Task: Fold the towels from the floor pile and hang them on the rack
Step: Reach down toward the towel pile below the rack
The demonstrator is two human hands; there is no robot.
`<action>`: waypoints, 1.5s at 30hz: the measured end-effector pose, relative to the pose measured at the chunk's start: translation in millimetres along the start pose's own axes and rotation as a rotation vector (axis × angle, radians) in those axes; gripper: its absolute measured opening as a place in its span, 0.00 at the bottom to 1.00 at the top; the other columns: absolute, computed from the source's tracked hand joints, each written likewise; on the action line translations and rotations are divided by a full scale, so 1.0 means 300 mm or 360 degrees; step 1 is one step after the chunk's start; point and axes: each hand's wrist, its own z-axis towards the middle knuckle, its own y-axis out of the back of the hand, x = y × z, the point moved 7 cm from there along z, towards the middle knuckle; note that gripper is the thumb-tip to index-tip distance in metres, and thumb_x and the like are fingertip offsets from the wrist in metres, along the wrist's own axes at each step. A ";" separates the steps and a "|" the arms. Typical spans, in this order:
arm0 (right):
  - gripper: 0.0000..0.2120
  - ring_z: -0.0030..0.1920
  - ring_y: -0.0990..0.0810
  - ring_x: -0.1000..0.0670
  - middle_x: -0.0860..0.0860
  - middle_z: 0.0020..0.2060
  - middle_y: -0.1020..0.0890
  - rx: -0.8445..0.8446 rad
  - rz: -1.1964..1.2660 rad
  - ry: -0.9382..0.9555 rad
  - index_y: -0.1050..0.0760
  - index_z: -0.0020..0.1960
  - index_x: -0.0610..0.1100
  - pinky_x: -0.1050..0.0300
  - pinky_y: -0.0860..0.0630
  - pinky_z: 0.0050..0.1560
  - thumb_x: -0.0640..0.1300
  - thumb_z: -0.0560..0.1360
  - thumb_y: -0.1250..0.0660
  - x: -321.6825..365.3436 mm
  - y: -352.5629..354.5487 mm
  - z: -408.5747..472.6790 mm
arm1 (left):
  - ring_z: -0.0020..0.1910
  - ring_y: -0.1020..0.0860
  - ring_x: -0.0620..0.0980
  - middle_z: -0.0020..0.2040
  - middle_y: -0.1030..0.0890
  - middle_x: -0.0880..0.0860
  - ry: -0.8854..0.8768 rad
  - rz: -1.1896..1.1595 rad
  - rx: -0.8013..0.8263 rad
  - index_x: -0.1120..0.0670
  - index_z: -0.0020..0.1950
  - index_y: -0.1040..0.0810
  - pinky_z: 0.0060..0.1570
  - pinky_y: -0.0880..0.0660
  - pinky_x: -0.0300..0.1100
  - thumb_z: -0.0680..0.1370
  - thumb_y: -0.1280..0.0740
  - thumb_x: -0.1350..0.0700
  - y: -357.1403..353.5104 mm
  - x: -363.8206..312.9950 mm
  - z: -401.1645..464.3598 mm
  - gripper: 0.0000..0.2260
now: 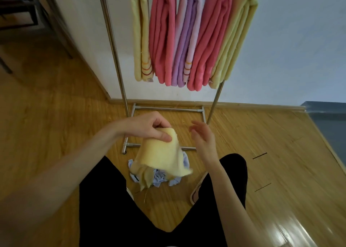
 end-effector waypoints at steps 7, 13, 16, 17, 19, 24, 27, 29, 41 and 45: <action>0.22 0.51 0.20 0.44 0.41 0.48 0.18 0.0931 0.0657 -0.0240 0.22 0.54 0.34 0.53 0.25 0.56 0.51 0.72 0.38 0.041 -0.196 -0.073 | 0.45 0.19 0.48 0.44 0.17 0.50 0.0076 -0.0015 0.0011 0.56 0.49 0.17 0.43 0.24 0.39 0.75 0.29 0.55 0.002 0.035 0.009 0.07; 0.16 0.47 0.21 0.43 0.42 0.44 0.20 0.1011 0.0443 -0.0166 0.24 0.51 0.33 0.50 0.25 0.48 0.45 0.73 0.30 0.054 -0.185 -0.087 | 0.46 0.19 0.56 0.47 0.17 0.59 0.0138 -0.0155 -0.0098 0.60 0.51 0.18 0.43 0.23 0.42 0.71 0.29 0.49 0.038 0.088 -0.025 0.15; 0.09 0.39 0.21 0.50 0.47 0.38 0.20 0.0993 0.0330 -0.0056 0.24 0.47 0.37 0.61 0.25 0.37 0.44 0.73 0.30 0.101 -0.160 -0.072 | 0.43 0.18 0.51 0.45 0.17 0.57 0.0163 -0.0196 -0.0117 0.59 0.48 0.17 0.42 0.23 0.39 0.70 0.29 0.47 0.045 0.103 -0.035 0.16; 0.07 0.37 0.22 0.52 0.48 0.36 0.21 0.0977 0.0329 -0.0039 0.24 0.45 0.38 0.63 0.26 0.34 0.42 0.74 0.31 0.112 -0.151 -0.065 | 0.43 0.18 0.50 0.44 0.16 0.56 0.0179 -0.0208 -0.0117 0.57 0.48 0.17 0.41 0.23 0.38 0.71 0.29 0.47 0.045 0.110 -0.035 0.15; 0.07 0.35 0.23 0.51 0.46 0.35 0.22 0.0913 0.0350 -0.0035 0.24 0.44 0.39 0.63 0.27 0.31 0.43 0.74 0.31 0.123 -0.121 -0.044 | 0.42 0.17 0.48 0.43 0.15 0.52 0.0237 -0.0263 -0.0124 0.55 0.48 0.16 0.39 0.24 0.36 0.71 0.29 0.48 0.046 0.137 -0.039 0.13; 0.09 0.37 0.22 0.46 0.44 0.37 0.21 0.0726 0.0330 -0.0104 0.25 0.44 0.40 0.55 0.25 0.37 0.45 0.72 0.29 0.127 -0.032 0.012 | 0.46 0.17 0.50 0.47 0.15 0.52 0.0298 -0.0357 -0.0114 0.56 0.55 0.19 0.41 0.23 0.35 0.74 0.30 0.53 0.083 0.190 -0.082 0.12; 0.08 0.39 0.23 0.46 0.44 0.39 0.21 0.0749 0.0080 0.0027 0.27 0.49 0.39 0.50 0.26 0.41 0.37 0.73 0.29 0.156 -0.031 0.051 | 0.36 0.20 0.45 0.37 0.18 0.48 0.0205 -0.0420 -0.0226 0.53 0.61 0.28 0.34 0.25 0.34 0.78 0.35 0.60 0.154 0.158 -0.096 0.12; 0.13 0.43 0.24 0.49 0.47 0.44 0.23 0.0869 -0.0086 0.0217 0.29 0.54 0.42 0.50 0.28 0.43 0.33 0.73 0.32 0.212 -0.061 0.064 | 0.33 0.22 0.43 0.34 0.20 0.46 0.0151 -0.0354 -0.0257 0.51 0.62 0.31 0.33 0.26 0.34 0.80 0.38 0.60 0.202 0.121 -0.096 0.12; 0.12 0.54 0.22 0.59 0.50 0.55 0.17 0.1081 -0.1072 0.0645 0.19 0.56 0.40 0.76 0.30 0.52 0.35 0.75 0.34 0.563 -0.232 0.232 | 0.46 0.26 0.37 0.47 0.22 0.46 0.0086 0.0689 -0.0203 0.54 0.44 0.18 0.49 0.32 0.30 0.80 0.43 0.65 0.494 -0.008 -0.077 0.15; 0.12 0.39 0.23 0.71 0.60 0.43 0.23 0.0916 -0.1013 0.0758 0.23 0.61 0.36 0.80 0.32 0.38 0.35 0.79 0.39 0.759 -0.229 0.283 | 0.54 0.27 0.43 0.56 0.24 0.47 0.0069 0.0802 -0.0367 0.48 0.52 0.19 0.54 0.30 0.39 0.82 0.44 0.59 0.644 -0.075 -0.113 0.14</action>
